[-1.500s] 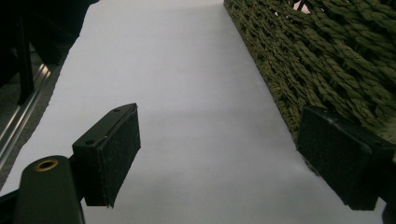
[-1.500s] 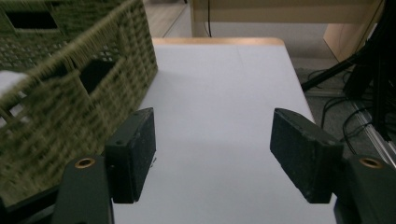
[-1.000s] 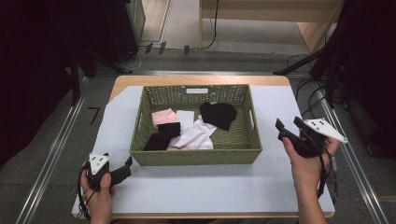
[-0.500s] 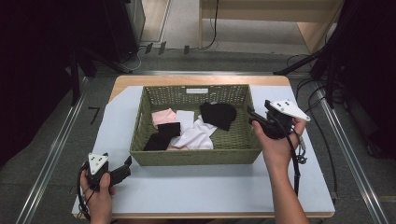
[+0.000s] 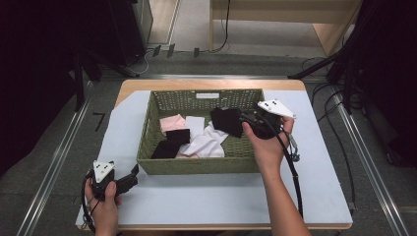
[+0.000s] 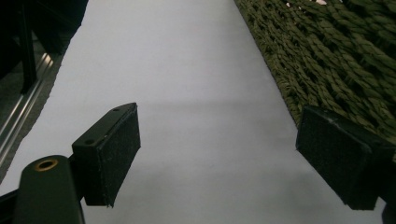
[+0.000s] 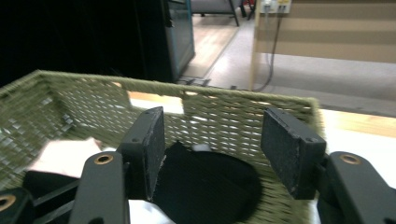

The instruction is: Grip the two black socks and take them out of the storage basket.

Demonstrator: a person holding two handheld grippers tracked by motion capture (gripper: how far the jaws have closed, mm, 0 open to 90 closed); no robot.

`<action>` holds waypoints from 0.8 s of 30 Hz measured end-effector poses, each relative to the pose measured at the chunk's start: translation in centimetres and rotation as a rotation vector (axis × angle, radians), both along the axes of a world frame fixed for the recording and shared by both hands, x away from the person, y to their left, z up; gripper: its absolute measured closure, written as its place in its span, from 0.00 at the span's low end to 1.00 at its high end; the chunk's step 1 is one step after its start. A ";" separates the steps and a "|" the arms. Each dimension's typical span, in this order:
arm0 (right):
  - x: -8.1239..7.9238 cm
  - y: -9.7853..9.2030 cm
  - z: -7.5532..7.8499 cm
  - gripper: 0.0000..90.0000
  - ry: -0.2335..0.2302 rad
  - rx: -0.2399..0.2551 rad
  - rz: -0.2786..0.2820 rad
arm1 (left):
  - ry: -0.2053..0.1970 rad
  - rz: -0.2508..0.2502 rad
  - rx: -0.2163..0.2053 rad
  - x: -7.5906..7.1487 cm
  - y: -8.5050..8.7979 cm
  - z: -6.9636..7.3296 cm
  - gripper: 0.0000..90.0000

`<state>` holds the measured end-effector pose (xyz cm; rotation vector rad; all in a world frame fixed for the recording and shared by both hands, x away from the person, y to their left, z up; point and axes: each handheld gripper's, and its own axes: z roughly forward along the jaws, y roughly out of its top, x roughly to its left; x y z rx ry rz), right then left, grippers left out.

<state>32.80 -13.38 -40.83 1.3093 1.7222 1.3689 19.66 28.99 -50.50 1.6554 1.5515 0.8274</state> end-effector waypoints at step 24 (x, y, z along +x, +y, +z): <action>2.6 7.1 -0.7 0.51 0.139 0.001 0.124 | -0.017 0.002 -0.005 -0.2 0.1 0.1 0.17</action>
